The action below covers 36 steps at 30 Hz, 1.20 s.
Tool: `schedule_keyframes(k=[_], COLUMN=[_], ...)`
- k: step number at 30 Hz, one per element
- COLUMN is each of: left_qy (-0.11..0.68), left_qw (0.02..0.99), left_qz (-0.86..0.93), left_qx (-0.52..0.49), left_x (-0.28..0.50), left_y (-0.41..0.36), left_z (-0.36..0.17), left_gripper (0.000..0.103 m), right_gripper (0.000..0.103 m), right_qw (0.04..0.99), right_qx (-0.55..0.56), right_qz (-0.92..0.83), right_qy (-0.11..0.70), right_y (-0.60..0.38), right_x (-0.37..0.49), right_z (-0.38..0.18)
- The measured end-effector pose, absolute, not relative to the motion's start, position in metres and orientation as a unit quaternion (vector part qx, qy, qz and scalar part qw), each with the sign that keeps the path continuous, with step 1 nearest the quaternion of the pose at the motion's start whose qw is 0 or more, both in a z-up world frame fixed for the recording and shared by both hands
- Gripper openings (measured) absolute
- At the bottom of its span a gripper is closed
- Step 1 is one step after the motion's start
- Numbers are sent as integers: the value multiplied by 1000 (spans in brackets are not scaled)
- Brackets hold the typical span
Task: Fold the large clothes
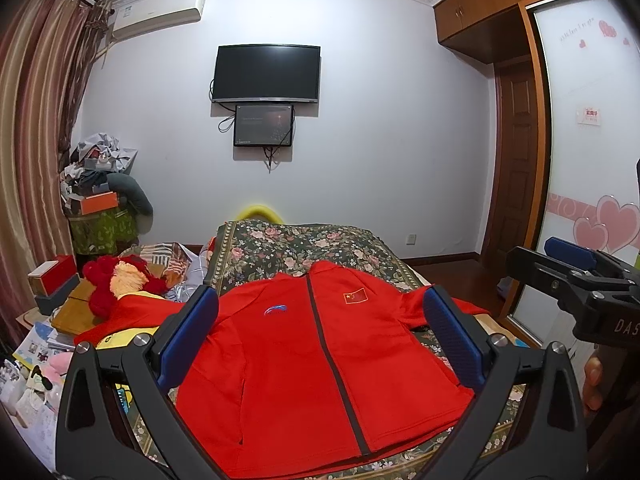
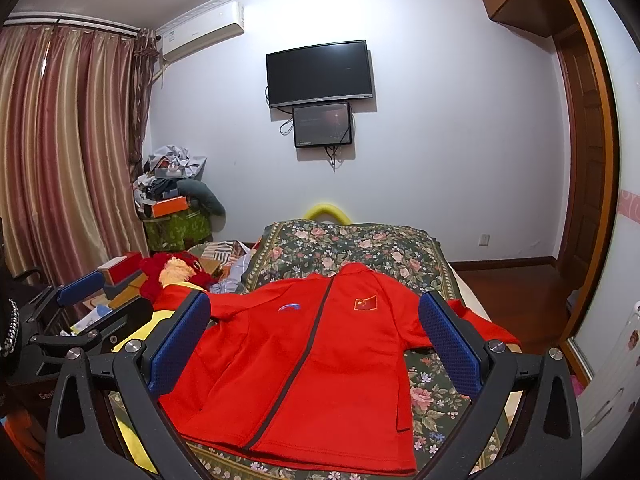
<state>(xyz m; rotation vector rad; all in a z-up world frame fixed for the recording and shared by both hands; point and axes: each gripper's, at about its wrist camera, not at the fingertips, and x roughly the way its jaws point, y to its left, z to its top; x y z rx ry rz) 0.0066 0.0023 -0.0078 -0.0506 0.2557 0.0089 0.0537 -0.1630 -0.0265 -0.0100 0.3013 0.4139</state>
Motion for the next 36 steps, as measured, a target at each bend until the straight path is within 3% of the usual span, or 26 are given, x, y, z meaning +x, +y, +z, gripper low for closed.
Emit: schedule_keyframes(k=[24, 36], left_qy=[152, 202], left_qw=[988, 975], left_qz=[17, 82], left_qx=[-28, -33], left_x=[38, 109], left_y=[22, 85], left_z=[-16, -56], left_gripper=[103, 103], right_gripper=[103, 103], right_qw=[966, 951], right_qx=[-15, -23], right_qz=[185, 164], right_qy=[177, 261], right_y=[-157, -147], right_x=[83, 159], right_z=[-40, -83])
